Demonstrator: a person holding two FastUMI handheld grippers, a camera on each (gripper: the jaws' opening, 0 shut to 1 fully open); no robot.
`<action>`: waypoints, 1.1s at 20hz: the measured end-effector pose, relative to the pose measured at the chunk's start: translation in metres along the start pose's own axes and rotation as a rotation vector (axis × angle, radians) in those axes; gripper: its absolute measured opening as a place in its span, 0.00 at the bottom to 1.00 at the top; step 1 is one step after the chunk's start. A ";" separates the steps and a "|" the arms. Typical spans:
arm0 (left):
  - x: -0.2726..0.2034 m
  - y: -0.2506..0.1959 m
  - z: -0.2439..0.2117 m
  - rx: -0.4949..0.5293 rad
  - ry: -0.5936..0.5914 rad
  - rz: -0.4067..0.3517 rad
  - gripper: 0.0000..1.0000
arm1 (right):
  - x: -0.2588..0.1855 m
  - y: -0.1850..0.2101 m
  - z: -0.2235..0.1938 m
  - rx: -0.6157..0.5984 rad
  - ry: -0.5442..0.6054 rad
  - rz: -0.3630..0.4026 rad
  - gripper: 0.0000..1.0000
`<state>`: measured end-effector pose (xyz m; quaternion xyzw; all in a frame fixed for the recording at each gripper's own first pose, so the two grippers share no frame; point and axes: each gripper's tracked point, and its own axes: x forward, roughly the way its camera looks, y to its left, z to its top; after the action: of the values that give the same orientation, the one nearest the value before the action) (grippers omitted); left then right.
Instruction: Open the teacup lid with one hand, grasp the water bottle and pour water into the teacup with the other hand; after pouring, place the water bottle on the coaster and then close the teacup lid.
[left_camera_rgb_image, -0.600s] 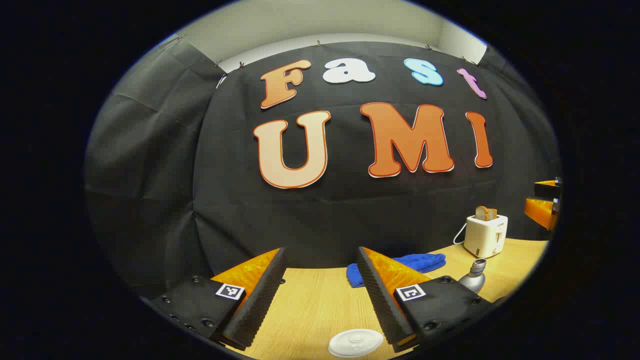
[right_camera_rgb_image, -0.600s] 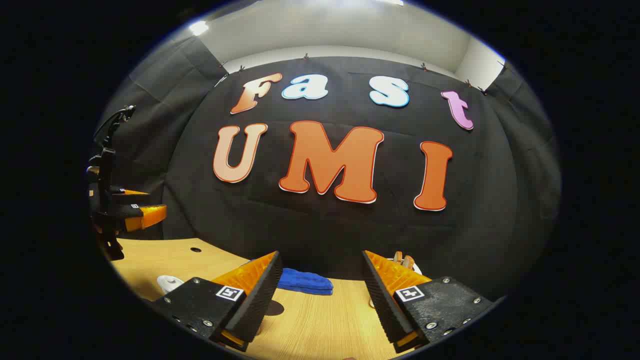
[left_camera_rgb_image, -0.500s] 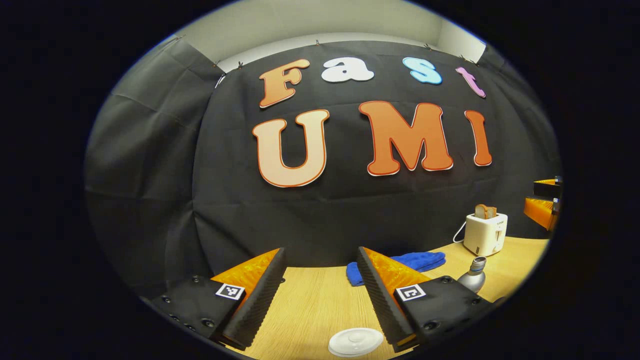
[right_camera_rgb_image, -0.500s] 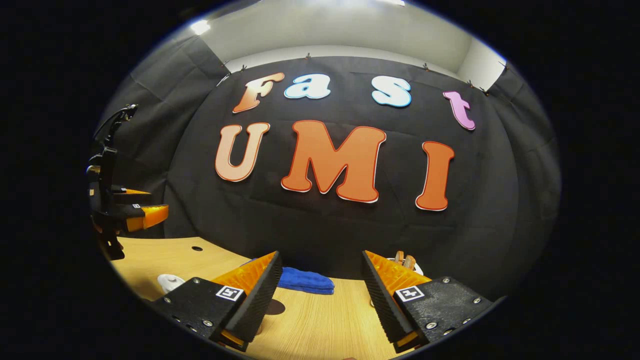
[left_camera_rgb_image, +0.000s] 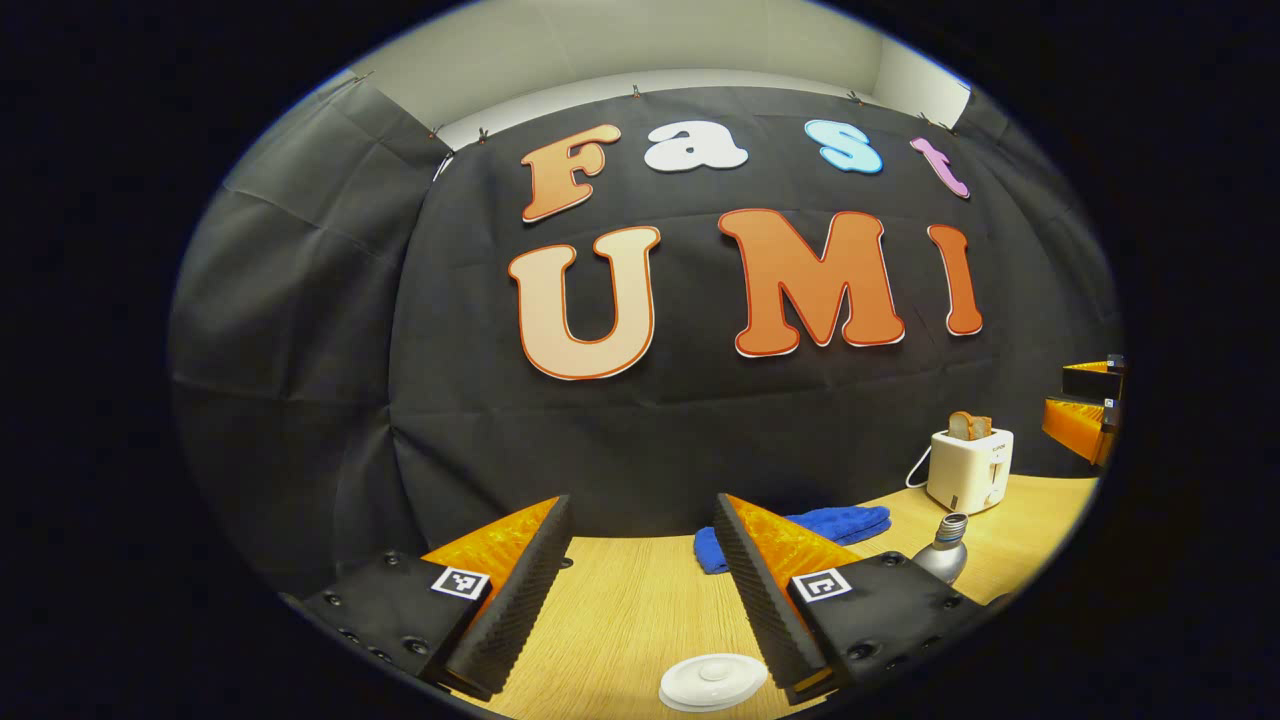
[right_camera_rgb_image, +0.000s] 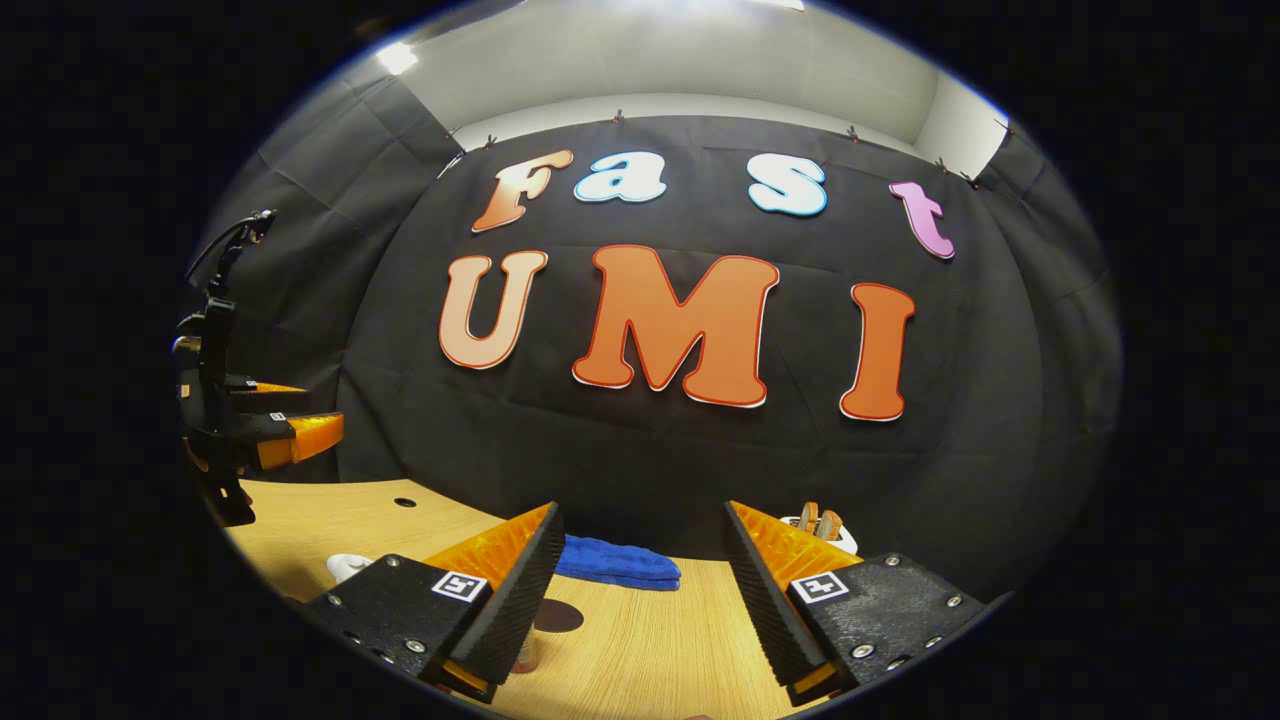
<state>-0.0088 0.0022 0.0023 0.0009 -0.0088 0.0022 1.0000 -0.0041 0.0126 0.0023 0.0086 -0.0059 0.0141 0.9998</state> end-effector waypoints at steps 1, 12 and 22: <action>-0.001 0.000 0.000 -0.001 0.000 -0.001 0.94 | 0.000 0.001 0.000 0.001 0.001 0.001 0.95; -0.005 -0.019 -0.054 -0.006 0.108 -0.053 0.95 | 0.002 0.024 -0.023 0.040 0.031 0.056 0.95; -0.014 -0.047 -0.158 0.001 0.374 -0.125 0.94 | 0.008 0.070 -0.085 0.056 0.153 0.167 0.95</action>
<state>-0.0194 -0.0445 -0.1555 0.0014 0.1773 -0.0597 0.9823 0.0025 0.0844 -0.0812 0.0347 0.0702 0.0983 0.9921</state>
